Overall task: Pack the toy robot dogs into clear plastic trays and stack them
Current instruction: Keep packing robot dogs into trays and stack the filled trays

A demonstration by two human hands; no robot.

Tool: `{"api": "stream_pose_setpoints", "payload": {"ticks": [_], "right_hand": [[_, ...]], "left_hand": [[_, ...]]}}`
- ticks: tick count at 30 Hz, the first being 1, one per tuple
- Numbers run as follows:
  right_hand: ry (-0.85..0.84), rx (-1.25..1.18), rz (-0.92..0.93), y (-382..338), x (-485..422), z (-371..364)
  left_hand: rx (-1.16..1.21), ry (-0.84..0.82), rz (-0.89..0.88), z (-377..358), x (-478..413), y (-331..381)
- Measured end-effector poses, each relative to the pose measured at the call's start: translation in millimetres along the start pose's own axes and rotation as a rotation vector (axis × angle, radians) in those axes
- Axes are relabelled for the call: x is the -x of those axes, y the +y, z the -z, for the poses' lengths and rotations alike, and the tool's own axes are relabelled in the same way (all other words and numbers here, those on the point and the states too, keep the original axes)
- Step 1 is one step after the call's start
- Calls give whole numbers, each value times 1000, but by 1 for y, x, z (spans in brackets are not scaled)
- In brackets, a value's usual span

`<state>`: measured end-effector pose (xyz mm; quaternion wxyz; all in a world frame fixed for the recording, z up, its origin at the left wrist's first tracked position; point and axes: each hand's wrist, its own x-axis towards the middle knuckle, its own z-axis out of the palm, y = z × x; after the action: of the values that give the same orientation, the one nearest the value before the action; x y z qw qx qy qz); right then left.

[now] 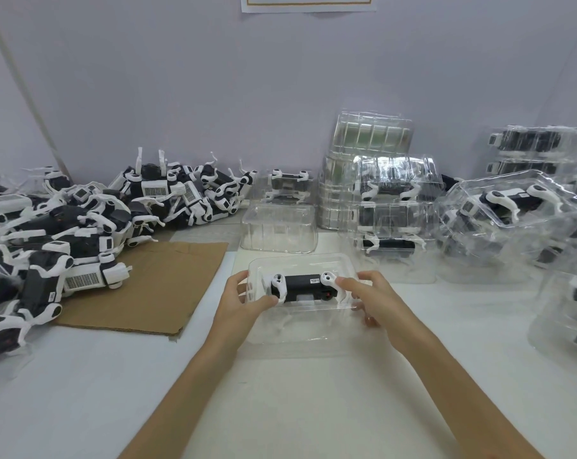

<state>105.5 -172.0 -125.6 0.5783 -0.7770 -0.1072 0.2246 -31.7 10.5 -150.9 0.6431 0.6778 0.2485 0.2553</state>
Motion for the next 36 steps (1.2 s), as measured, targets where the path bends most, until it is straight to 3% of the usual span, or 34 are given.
{"api": "stream_pose_setpoints", "payload": {"ticks": [3,6,7,9,11,14,17,22,26,31,36], "right_hand": [[68,60,77,5,-1,-7],[378,378,483,5,9,-11],[412,432,649,2,14,-12],[242,488,836,-3,22,-13],[21,668,841,-3,28,-17],[-73,1008,788,3,25,-22],[-89,1020,772,3,22,-20],[-90,1039,798,4,23,-22],[-77,1072,804,6,24,-23],[-94,1142,826,1,24,-26],[-58,1071,837,-18,18,-23]], "left_hand": [[3,3,6,-1,1,-1],[5,29,-9,-1,3,1],[7,47,-20,-1,3,2],[5,95,-55,-1,4,3],[-4,153,-99,0,5,4],[-51,177,-182,1,7,7],[-164,133,-301,-1,9,7],[-557,114,-564,-4,13,3],[-728,164,-620,-4,8,-2],[-628,177,-563,-3,7,-3],[-367,467,-452,0,6,0]]}}
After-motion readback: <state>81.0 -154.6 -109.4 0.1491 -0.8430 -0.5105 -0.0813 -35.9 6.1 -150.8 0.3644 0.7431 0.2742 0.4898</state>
